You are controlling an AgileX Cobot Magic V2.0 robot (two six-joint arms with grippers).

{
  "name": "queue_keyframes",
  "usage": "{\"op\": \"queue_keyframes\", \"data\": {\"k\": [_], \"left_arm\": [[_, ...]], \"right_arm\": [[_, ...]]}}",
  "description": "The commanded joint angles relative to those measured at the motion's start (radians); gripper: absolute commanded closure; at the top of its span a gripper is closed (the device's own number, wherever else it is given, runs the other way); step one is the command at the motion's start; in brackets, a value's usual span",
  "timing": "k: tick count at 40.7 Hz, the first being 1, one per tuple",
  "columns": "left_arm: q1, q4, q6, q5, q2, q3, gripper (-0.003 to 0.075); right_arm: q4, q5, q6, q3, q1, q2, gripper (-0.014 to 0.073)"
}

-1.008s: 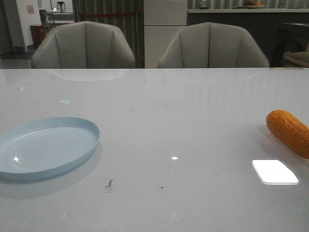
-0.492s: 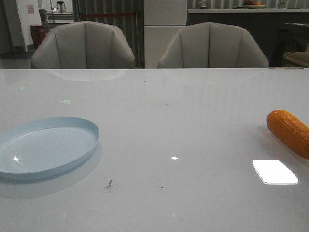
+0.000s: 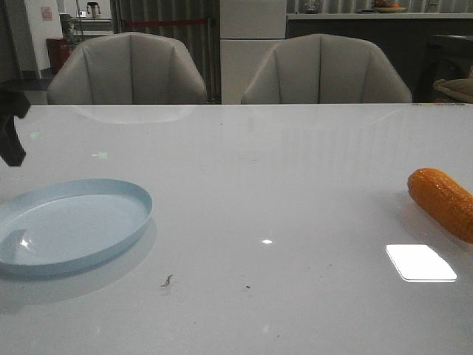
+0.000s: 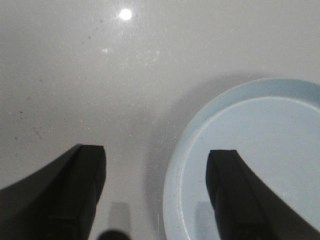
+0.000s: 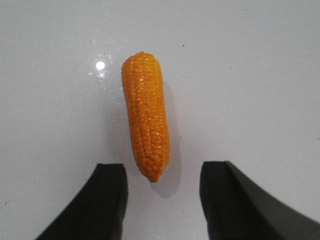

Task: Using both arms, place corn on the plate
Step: 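Lower the left gripper onto the rim of the light blue plate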

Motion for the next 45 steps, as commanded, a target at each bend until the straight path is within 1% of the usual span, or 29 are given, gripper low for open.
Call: {"op": "queue_keyframes", "data": {"k": [1, 3, 15, 18, 20, 22, 28, 29, 30, 32, 37, 42, 45], "left_arm": [[-0.008, -0.016, -0.001, 0.022, 0.02, -0.054, 0.0241], [-0.008, -0.016, -0.001, 0.041, 0.042, -0.062, 0.0241], [-0.008, -0.016, -0.001, 0.06, 0.126, -0.062, 0.0241], [-0.008, -0.016, -0.001, 0.07, 0.135, -0.062, 0.0263], [-0.008, -0.016, -0.001, 0.079, 0.136, -0.062, 0.0297], [-0.008, -0.016, -0.001, 0.082, 0.136, -0.062, 0.0358], [-0.008, -0.016, -0.001, 0.082, 0.136, -0.062, 0.0591], [-0.008, -0.016, -0.001, 0.08, 0.136, -0.062, 0.0624], [-0.008, -0.016, -0.001, 0.078, 0.136, -0.064, 0.0634], [-0.008, -0.016, -0.001, 0.082, 0.136, -0.078, 0.0617], [-0.008, -0.016, -0.001, 0.11, 0.134, -0.14, 0.0618], [-0.008, -0.034, -0.001, 0.171, 0.134, -0.252, 0.0618], [-0.008, -0.079, -0.001, 0.208, 0.134, -0.325, 0.0618]], "right_arm": [[-0.01, -0.049, -0.003, -0.037, 0.0, -0.018, 0.0148], [-0.01, -0.049, -0.003, -0.037, 0.0, -0.018, 0.0148], [-0.01, -0.051, -0.003, -0.037, 0.0, -0.018, 0.0148], [-0.01, -0.051, -0.003, -0.037, 0.0, -0.018, 0.0148], [-0.01, -0.051, -0.003, -0.037, 0.0, -0.018, 0.0148], [-0.01, -0.051, -0.003, -0.037, 0.0, -0.018, 0.0148], [-0.01, -0.051, -0.003, -0.037, 0.0, -0.018, 0.0148], [-0.01, -0.051, -0.003, -0.037, 0.0, -0.018, 0.0148], [-0.01, -0.051, -0.003, -0.037, 0.0, -0.018, 0.0148], [-0.01, -0.051, -0.003, -0.037, 0.0, -0.018, 0.0148], [-0.01, -0.051, -0.003, -0.037, 0.0, -0.018, 0.0148], [-0.01, -0.05, -0.003, -0.037, 0.0, -0.018, 0.0148], [-0.01, -0.05, -0.003, -0.037, 0.0, -0.018, 0.0148]]}}
